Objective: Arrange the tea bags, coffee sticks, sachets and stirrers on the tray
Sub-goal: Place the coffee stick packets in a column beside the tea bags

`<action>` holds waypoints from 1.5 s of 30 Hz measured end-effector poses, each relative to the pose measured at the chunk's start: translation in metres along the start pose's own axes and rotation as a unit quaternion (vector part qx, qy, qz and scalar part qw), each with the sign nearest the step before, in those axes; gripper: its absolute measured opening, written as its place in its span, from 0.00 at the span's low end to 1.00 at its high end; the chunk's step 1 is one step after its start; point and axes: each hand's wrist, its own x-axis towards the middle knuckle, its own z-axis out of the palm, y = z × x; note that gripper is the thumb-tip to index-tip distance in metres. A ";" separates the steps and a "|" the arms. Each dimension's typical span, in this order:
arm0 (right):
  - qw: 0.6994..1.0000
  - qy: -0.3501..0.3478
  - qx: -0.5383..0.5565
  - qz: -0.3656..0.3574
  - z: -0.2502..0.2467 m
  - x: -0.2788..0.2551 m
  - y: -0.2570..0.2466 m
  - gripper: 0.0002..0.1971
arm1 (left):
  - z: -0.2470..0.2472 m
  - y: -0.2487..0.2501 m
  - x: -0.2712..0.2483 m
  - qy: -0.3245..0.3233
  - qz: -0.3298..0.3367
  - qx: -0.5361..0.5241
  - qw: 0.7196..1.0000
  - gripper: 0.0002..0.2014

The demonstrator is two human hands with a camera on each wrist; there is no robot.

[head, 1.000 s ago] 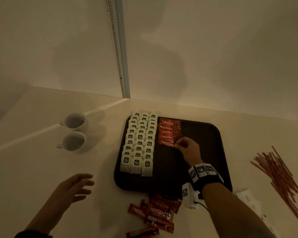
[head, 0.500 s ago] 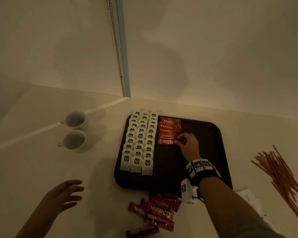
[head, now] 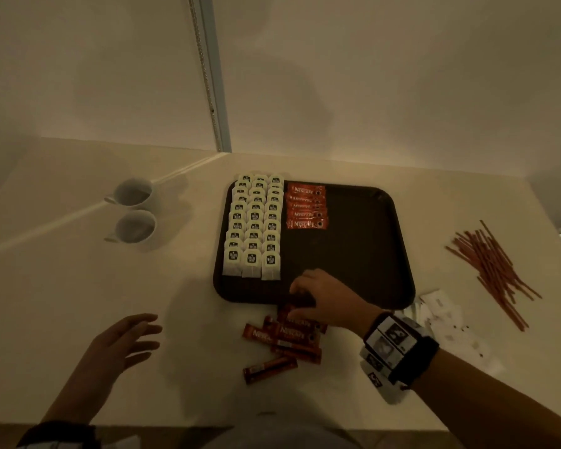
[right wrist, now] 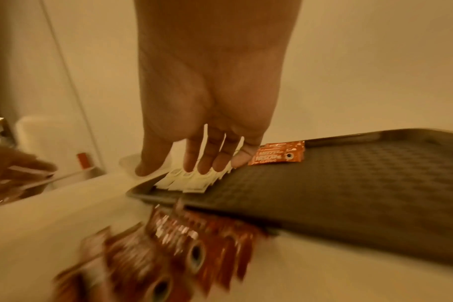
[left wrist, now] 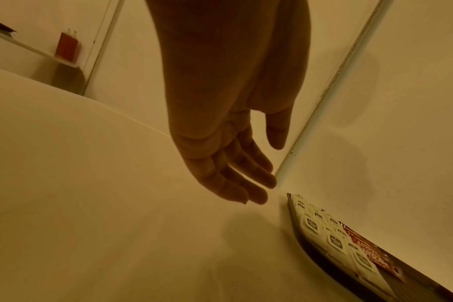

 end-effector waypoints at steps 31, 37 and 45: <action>0.997 0.018 -0.064 0.035 0.077 -0.023 -0.016 0.17 | -0.015 -0.034 -0.031 -0.020 -0.006 -0.002 1.000 0.10; 0.997 -0.034 -0.043 0.047 0.049 -0.023 -0.021 0.17 | -0.007 -0.015 -0.026 -0.033 0.028 0.003 0.999 0.10; 0.992 -0.006 0.122 -0.027 -0.060 -0.008 -0.049 0.18 | 0.032 0.056 0.007 -0.084 0.118 0.020 0.989 0.09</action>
